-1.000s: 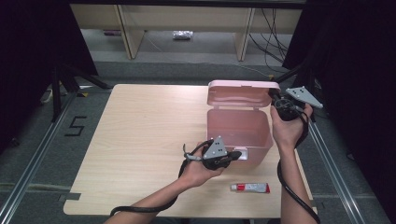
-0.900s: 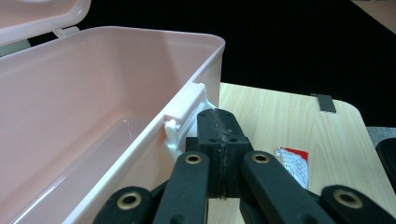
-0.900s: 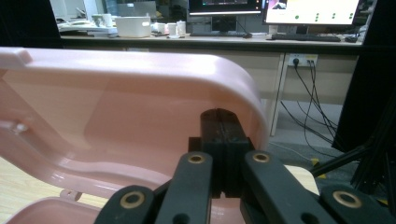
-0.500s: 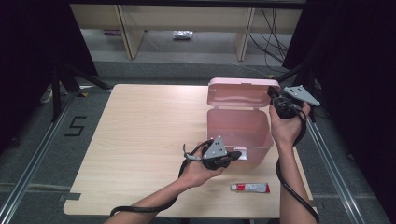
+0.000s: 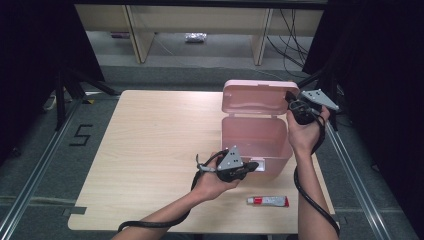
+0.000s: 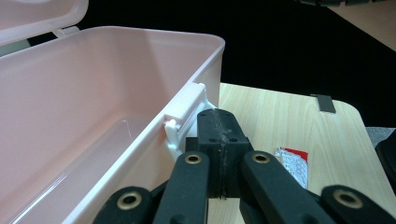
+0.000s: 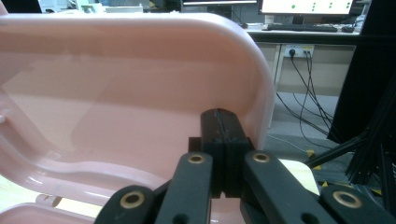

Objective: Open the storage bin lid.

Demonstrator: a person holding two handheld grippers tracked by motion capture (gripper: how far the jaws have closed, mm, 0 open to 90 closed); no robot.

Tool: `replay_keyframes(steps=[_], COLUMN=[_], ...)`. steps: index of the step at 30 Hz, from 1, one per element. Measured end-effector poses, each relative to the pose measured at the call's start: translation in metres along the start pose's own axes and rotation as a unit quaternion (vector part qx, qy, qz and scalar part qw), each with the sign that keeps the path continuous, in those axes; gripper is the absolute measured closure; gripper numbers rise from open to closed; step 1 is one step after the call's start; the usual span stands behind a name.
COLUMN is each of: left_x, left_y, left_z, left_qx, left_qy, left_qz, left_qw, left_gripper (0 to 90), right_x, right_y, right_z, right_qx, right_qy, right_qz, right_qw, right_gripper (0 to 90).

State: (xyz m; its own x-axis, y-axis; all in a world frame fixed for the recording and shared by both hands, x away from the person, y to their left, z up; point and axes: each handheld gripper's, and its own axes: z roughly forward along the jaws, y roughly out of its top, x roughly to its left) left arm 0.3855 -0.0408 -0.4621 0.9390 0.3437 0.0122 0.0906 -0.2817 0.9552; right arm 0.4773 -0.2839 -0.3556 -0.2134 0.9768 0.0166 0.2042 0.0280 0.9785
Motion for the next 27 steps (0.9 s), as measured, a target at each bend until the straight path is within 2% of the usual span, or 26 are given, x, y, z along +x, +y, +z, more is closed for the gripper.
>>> replay_keyframes(steps=[4,5,8,9,13,17,19,21,23,25,27], left_x=[0.0,0.0,0.0,0.0,0.0,0.0,0.0,0.0,0.0,0.0,0.0], left_y=[0.0,0.0,0.0,0.0,0.0,0.0,0.0,0.0,0.0,0.0,0.0], left_z=[0.0,0.0,0.0,0.0,0.0,0.0,0.0,0.0,0.0,0.0,0.0], left_qx=[-0.001,-0.001,0.0,0.0,0.0,0.0,0.001,0.001,0.0,0.001,0.001], left_qy=[0.0,0.0,0.0,0.0,0.0,-0.001,-0.001,-0.001,0.0,0.0,-0.001], left_qz=[-0.001,-0.001,-0.001,-0.001,0.0,0.0,0.0,0.0,-0.001,0.0,0.0], left_qw=[1.0,1.0,1.0,1.0,1.0,1.0,1.0,1.0,1.0,1.0,1.0], left_gripper=[89.4,89.4,89.4,89.4,89.4,89.4,89.4,89.4,89.4,89.4,89.4], right_x=[0.001,-0.001,-0.002,-0.001,-0.002,-0.001,-0.003,-0.001,-0.003,-0.002,-0.003], right_y=[0.0,0.0,0.001,0.001,0.002,0.003,0.003,0.004,0.004,0.004,0.004], right_z=[0.002,0.003,0.005,0.006,0.009,0.011,0.012,0.013,0.015,0.016,0.017], right_qx=[0.002,0.0,0.002,0.003,0.001,0.006,0.003,0.007,0.005,0.005,0.008], right_qy=[-0.002,-0.001,-0.003,-0.004,-0.002,-0.005,-0.004,-0.007,-0.006,-0.006,-0.008], right_qz=[0.016,0.003,0.002,0.012,0.001,0.009,0.0,0.014,0.001,0.008,0.006], right_qw=[0.9999,1.0,1.0,0.9999,1.0,0.9999,1.0,0.9999,1.0,0.9999,0.9999], right_gripper=[90.0,90.0,90.0,90.0,90.0,90.0,90.0,90.0,90.0,90.0,90.0])
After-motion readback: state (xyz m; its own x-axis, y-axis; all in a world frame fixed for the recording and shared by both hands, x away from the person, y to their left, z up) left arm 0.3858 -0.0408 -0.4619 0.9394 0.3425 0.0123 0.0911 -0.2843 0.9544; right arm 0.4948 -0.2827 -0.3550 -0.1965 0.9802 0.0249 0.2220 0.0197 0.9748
